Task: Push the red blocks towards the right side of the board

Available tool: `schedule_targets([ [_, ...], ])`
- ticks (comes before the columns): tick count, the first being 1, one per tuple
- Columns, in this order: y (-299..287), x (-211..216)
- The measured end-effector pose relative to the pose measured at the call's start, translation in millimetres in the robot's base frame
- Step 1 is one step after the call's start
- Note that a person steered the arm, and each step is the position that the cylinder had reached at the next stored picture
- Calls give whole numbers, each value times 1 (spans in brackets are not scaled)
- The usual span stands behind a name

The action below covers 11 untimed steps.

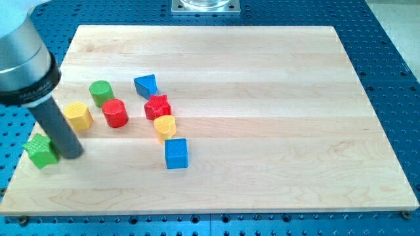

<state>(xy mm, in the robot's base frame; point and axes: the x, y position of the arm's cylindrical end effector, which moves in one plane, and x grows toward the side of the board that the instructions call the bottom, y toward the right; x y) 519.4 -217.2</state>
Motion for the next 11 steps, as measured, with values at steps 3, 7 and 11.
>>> schedule_targets([
  [3, 17, -52],
  [7, 286, -56],
  [11, 294, -83],
])
